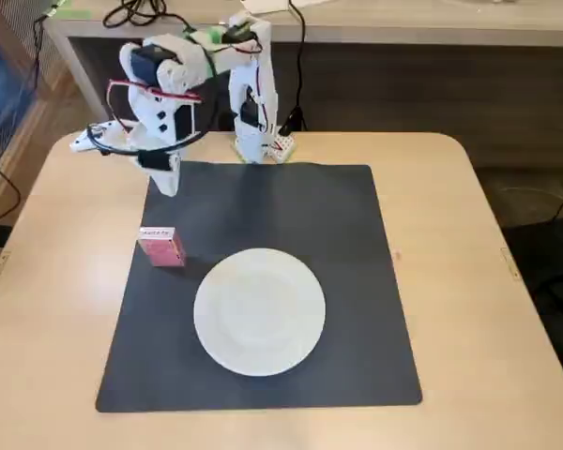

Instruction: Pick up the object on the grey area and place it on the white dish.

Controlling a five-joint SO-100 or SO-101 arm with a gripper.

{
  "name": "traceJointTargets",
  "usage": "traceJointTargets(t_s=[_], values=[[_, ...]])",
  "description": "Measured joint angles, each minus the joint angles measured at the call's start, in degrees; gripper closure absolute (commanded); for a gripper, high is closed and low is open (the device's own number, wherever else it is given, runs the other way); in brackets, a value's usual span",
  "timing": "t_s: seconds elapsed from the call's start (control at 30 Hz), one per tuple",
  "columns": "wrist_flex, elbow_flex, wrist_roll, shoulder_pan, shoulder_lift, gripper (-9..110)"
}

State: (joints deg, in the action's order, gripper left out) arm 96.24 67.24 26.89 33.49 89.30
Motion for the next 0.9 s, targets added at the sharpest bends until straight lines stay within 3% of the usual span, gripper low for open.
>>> traceJointTargets(t_s=[0.23,0.9], values=[[0.2,-0.3,1.3,1.0,-2.9,59],[0.2,-8.5,2.1,1.0,-16.9,50]])
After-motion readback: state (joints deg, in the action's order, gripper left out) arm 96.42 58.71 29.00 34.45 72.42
